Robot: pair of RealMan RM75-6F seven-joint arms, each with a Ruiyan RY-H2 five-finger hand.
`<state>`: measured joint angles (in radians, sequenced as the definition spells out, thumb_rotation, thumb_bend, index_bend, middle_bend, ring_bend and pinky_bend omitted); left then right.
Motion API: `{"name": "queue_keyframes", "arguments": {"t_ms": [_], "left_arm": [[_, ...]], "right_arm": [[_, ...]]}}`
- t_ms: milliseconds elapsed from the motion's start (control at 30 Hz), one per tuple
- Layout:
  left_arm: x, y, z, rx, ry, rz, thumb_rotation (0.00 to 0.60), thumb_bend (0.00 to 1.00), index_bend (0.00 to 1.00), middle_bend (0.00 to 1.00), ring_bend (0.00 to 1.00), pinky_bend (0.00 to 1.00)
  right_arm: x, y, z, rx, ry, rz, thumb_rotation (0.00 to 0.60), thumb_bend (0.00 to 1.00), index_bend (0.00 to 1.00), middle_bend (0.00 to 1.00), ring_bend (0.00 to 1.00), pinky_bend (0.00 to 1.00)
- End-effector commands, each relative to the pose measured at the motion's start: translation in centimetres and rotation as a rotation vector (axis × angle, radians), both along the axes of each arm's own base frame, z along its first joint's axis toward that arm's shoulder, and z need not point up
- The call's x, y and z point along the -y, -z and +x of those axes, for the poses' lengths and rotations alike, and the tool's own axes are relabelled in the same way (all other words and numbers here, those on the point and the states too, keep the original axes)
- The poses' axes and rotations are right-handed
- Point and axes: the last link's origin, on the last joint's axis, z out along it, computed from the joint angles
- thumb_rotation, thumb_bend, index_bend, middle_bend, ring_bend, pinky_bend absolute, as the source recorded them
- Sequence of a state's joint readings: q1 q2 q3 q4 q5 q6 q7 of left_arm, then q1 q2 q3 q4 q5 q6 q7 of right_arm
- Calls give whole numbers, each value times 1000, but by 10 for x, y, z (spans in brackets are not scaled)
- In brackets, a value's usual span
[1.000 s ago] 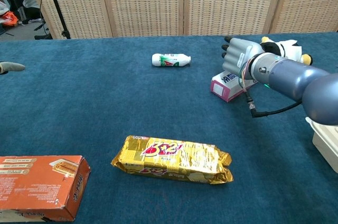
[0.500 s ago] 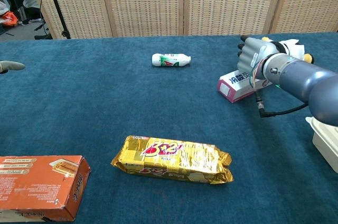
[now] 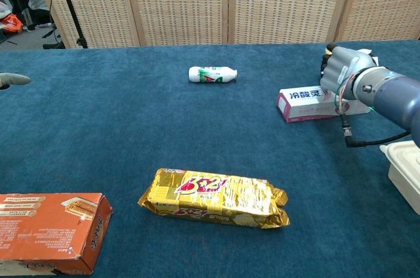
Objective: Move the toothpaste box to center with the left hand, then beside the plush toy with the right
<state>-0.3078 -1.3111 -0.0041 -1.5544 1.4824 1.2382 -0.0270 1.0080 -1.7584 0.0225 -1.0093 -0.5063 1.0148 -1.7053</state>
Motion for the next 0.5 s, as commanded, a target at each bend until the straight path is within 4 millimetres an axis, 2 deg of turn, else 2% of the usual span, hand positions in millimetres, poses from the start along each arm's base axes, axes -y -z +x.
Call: {"name": "queue_keyframes", "arguments": {"t_ms": [33,500], "left_arm": [[0,-1,0,2,0,3,600,0,0,0,0,0],[-1,-1,0,1,-5,9,600,0,0,0,0,0]], "right_arm": [[-1,-3,-4,2,9,-3,600,812,278,134,0,7],[-4,-14,-24,-5,44,-19,600,814,278,134,0,7]]}}
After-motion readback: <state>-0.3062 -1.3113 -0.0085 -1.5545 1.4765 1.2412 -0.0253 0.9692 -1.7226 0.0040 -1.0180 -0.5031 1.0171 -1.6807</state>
